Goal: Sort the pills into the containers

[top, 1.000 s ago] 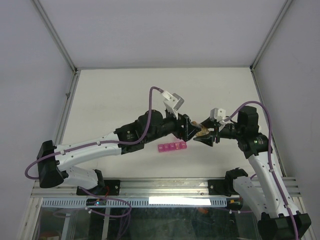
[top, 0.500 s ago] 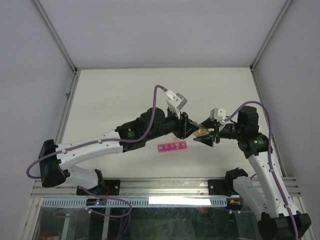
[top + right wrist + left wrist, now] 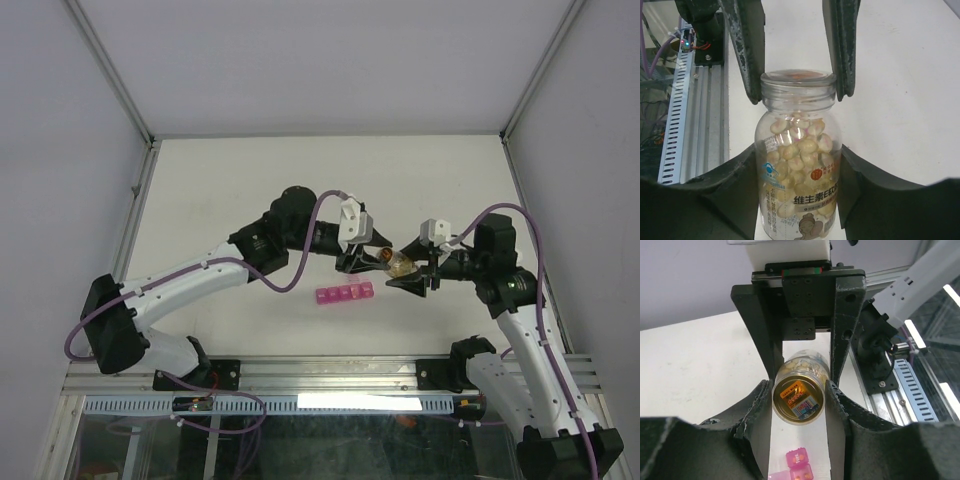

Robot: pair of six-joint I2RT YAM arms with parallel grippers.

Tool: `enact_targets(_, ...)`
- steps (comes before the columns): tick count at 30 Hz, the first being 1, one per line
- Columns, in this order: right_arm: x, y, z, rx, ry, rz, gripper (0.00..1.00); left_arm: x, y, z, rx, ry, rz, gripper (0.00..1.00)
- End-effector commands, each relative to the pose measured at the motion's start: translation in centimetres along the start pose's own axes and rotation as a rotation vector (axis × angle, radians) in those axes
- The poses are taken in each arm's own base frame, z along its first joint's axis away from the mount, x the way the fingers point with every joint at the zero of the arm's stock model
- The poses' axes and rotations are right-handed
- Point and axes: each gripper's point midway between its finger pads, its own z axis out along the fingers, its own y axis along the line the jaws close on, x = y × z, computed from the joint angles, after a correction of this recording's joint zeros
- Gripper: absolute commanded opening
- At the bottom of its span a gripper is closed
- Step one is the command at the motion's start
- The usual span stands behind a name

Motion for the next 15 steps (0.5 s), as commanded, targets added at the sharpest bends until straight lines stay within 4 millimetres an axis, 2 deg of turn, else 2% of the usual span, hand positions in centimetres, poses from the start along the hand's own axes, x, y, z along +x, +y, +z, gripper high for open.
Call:
enact_targets(1,-2.6,-1.6,-0.3,0.049,-0.038,-0.123,0.00,-2.1,-1.2,-0.9,0.244,-0.089,0.102,0.34)
enact_targets(4,-2.5,-1.7,-0.3,0.050,-0.035,-0.122,0.00,-3.5,0.9,-0.7,0.114,-0.131,0.055,0.81)
enact_targets(5,-2.5,-1.7,-0.3,0.050,-0.035,-0.122,0.00,-4.6,1.5,-1.0,0.060,-0.177,0.072,0.93)
enact_targets(6,-2.6,-1.6,-0.3,0.051,-0.035,-0.124,0.00,-4.5,1.9,-1.5,0.004,-0.205,0.054,0.99)
enact_targets(10,-2.6,-1.6,-0.3,0.049,-0.036,-0.124,0.00,-6.0,3.2,-4.4,-0.215,-0.343,-0.019,0.99)
enact_targets(15,-2.6,-1.6,-0.3,0.049,-0.036,-0.124,0.00,-6.1,2.3,-6.6,-0.272,-0.409,-0.208,0.99)
